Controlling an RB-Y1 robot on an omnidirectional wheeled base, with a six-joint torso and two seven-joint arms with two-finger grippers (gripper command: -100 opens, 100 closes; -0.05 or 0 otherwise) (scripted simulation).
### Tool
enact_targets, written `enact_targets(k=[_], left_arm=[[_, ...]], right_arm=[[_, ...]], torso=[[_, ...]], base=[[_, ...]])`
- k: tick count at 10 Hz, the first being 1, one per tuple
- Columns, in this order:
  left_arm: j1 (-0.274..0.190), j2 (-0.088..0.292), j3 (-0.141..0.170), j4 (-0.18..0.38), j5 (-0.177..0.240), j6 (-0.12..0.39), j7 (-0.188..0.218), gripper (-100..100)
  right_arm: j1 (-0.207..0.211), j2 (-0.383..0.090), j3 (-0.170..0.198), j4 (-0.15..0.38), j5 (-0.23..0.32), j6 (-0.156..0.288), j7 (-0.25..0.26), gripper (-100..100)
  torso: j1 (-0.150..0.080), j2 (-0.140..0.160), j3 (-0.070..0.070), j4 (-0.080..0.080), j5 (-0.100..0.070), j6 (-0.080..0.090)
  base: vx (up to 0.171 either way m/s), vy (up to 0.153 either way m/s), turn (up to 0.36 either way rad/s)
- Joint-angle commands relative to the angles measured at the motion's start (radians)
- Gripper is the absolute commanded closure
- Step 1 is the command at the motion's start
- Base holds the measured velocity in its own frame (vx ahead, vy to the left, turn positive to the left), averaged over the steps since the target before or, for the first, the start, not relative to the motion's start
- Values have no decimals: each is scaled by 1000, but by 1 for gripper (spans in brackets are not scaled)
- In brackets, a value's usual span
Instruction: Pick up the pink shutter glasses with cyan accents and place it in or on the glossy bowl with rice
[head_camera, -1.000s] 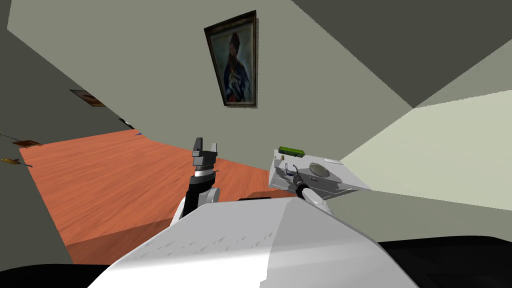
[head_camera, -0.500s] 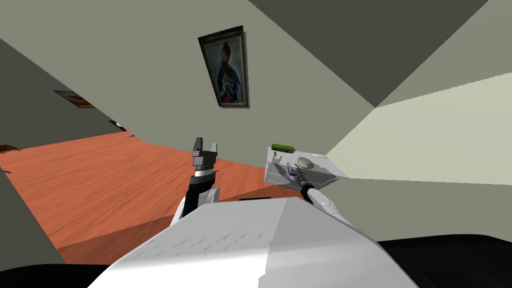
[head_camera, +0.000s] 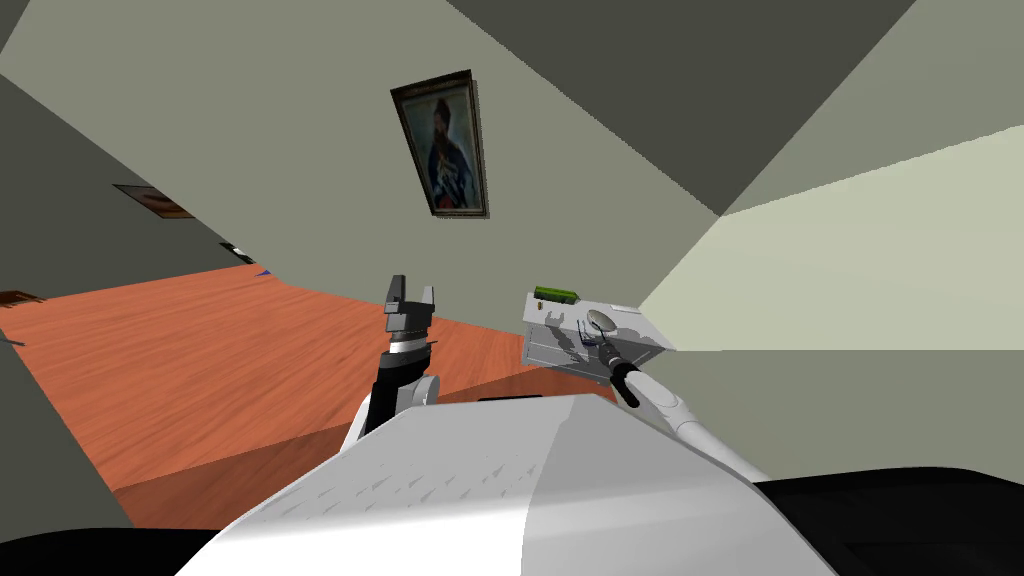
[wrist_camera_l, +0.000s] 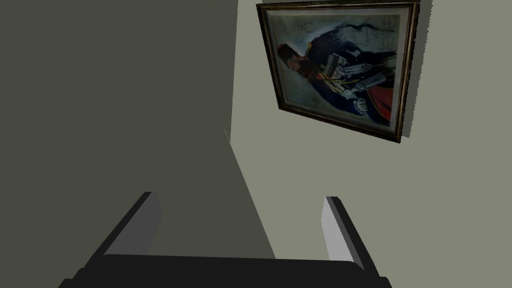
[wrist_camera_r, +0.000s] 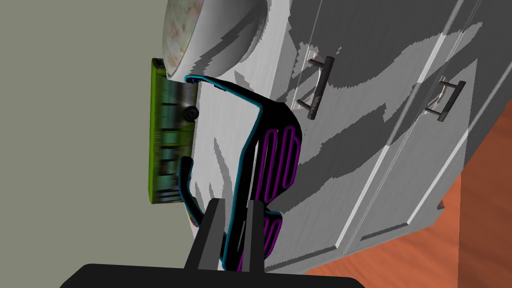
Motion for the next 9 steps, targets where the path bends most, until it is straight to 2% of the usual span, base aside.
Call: enact_targets(k=[1,3,4,6,9], left_arm=[[0,0,0,0,0,0,0,0],[0,0,0,0,0,0,0,0],[0,0,0,0,0,0,0,0],[0,0,0,0,0,0,0,0],[0,0,0,0,0,0,0,0]], right_arm=[[3,-20,-29,-21,11,-34,-10,100],[1,-32,-37,-30,8,-46,-12,100],[-5,-55,-54,-49,3,-71,-17,100],[-8,-67,-62,-59,0,-84,-20,100],[-18,-104,-88,-90,-8,-125,-28,100]], torso=[[0,0,0,0,0,0],[-4,-5,-3,-2,-1,1],[0,-5,-4,-2,-2,0],[0,-6,-4,-2,-1,-1],[2,-5,-4,-2,-1,-1]], base=[[34,-165,45],[24,-115,18],[10,-88,32],[27,-103,37],[14,-87,23]])
